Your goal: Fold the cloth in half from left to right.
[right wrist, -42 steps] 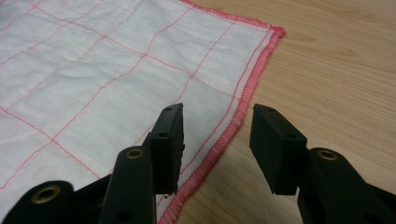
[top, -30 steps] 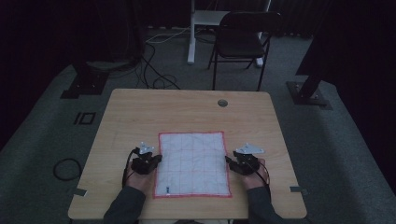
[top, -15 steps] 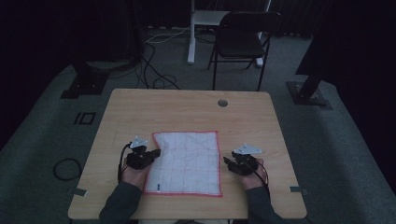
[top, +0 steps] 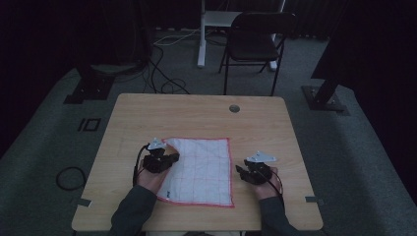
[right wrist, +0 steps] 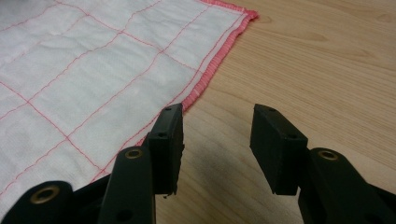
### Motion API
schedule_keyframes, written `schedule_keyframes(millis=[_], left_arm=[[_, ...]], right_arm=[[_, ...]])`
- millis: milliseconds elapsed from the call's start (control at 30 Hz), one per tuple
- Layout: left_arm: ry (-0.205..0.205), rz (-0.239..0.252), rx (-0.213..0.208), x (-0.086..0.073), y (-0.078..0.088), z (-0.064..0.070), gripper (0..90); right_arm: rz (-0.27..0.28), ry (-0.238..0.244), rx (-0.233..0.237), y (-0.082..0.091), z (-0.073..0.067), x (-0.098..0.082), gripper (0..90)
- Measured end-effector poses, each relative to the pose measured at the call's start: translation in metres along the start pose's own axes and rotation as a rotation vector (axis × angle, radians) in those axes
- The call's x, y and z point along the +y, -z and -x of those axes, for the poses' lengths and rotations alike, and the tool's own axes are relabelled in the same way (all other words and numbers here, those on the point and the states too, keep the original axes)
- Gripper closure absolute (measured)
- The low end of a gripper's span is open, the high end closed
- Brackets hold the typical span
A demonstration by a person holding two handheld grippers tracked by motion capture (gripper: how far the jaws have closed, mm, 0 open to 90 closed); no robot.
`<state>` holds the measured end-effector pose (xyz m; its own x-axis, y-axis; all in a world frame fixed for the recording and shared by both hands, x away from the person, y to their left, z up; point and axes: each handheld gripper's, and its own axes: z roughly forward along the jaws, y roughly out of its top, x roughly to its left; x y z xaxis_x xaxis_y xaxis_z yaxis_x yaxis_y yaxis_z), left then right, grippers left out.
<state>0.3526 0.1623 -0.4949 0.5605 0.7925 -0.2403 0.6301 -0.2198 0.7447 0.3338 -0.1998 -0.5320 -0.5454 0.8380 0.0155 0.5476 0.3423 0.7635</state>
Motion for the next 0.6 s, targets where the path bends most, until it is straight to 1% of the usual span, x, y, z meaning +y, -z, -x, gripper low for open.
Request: schedule_keyframes(millis=[133,333,500,600], left_arm=[[-0.013,0.005,-0.012,0.003,-0.004,0.004,88.9],[-0.034,0.002,-0.019,0.008,-0.008,0.010,88.9],[-0.037,0.008,-0.037,0.011,-0.010,0.015,88.9],[-0.046,0.009,-0.044,0.012,-0.012,0.019,88.9]], right_arm=[[-0.001,0.000,-0.001,-0.001,0.000,0.000,54.3],[-0.001,-0.001,-0.002,0.000,0.000,0.000,54.6],[-0.001,-0.002,-0.002,0.000,0.001,0.000,54.6],[-0.001,-0.003,-0.002,0.000,0.001,0.000,54.7]])
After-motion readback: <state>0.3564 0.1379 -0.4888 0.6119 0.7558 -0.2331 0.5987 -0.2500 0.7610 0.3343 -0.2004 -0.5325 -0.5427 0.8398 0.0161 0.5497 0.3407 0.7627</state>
